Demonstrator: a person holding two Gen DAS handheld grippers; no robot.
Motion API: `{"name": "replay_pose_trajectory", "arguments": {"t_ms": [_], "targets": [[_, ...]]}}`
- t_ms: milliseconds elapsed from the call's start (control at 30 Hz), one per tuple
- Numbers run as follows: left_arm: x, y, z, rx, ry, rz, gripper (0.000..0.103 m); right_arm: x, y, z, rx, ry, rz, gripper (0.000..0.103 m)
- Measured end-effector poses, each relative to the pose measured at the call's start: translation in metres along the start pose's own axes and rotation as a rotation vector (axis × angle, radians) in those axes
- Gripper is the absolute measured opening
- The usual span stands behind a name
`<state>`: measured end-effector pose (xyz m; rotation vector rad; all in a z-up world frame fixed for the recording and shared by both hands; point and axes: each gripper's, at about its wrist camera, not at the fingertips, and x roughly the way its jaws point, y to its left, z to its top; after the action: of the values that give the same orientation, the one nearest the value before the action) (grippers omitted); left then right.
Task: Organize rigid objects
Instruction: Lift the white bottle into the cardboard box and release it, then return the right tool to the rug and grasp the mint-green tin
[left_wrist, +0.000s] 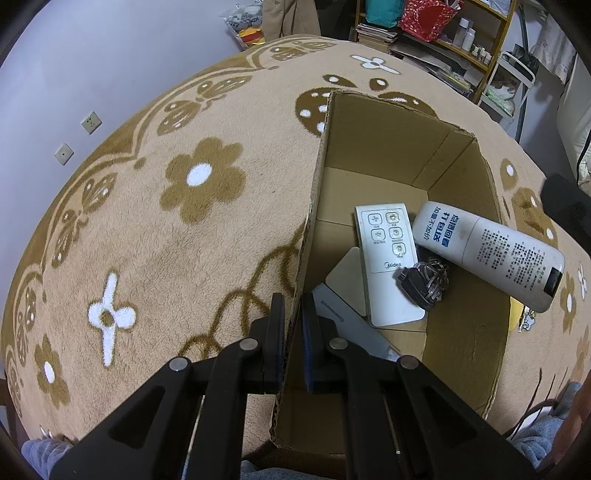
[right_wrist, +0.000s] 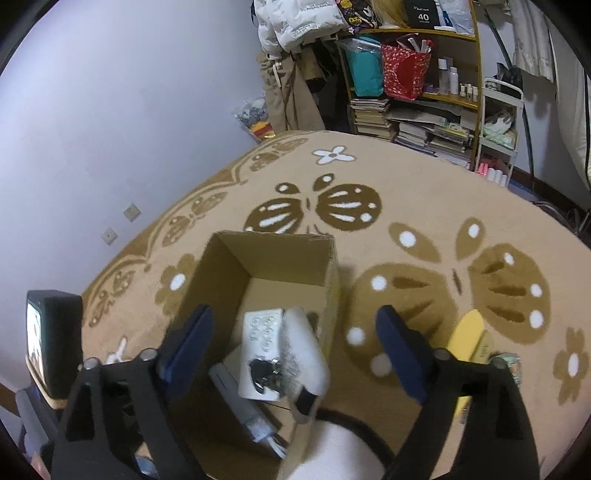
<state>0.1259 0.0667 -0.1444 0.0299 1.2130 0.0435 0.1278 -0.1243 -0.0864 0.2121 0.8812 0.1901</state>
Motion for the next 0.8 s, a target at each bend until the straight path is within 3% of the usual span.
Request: {"name": "replay_pose_trajectory", "arguments": {"t_ms": [267, 533, 800], "targets": [[0.000, 0.000, 0.000, -0.001, 0.001, -0.001, 0.008, -0.014, -0.032, -0.006, 0.018, 0.003, -0.087, 0.103], [0.000, -0.001, -0.001, 0.001, -0.002, 0.003, 0.008, -0.020, -0.091, -0.023, 0.154, 0.000, -0.193, 0.103], [-0.001, 0.000, -0.001, -0.002, -0.002, -0.001, 0.008, -0.003, -0.124, -0.041, 0.226, 0.072, -0.264, 0.103]]}}
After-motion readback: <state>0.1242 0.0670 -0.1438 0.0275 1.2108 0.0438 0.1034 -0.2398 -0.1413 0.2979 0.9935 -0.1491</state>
